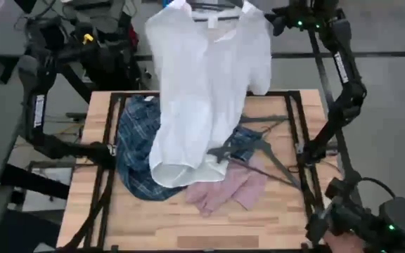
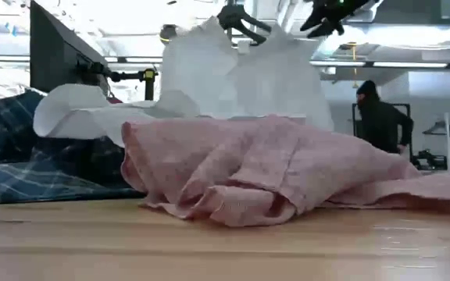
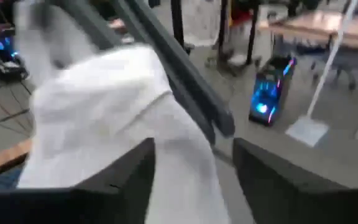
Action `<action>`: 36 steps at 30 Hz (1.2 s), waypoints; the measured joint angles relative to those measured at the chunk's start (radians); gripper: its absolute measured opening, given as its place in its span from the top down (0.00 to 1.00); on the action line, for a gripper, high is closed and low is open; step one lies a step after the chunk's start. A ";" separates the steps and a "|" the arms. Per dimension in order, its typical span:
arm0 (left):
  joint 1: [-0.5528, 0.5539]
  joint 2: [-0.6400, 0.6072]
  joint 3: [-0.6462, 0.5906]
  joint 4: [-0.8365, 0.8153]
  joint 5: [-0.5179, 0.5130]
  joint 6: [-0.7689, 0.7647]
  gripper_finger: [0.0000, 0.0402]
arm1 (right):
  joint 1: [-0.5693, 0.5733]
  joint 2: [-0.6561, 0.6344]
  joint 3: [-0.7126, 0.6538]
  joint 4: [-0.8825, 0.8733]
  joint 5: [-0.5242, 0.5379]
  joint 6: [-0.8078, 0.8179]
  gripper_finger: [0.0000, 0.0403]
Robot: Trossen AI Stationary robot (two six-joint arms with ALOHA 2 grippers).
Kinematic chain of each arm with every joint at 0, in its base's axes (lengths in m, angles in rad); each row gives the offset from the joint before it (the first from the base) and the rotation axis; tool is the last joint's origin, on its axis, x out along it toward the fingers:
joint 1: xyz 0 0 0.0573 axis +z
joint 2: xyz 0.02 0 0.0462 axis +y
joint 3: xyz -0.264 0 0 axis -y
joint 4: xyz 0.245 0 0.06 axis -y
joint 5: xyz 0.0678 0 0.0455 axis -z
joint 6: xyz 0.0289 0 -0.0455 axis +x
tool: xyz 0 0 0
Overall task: Hang clothes
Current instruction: Hang the white polo shirt on the hanger rack
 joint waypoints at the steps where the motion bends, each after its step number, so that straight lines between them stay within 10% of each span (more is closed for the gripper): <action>1: 0.000 0.007 0.000 -0.030 -0.009 0.017 0.57 | 0.008 -0.003 0.000 -0.048 -0.003 0.044 0.39; 13: 0.000 0.080 -0.001 -0.102 -0.007 0.091 0.57 | 0.389 0.089 -0.222 -0.042 -0.028 0.121 0.38; 36: 0.000 0.082 -0.001 -0.110 -0.007 0.114 0.57 | 0.536 0.199 -0.262 0.037 -0.049 0.200 0.38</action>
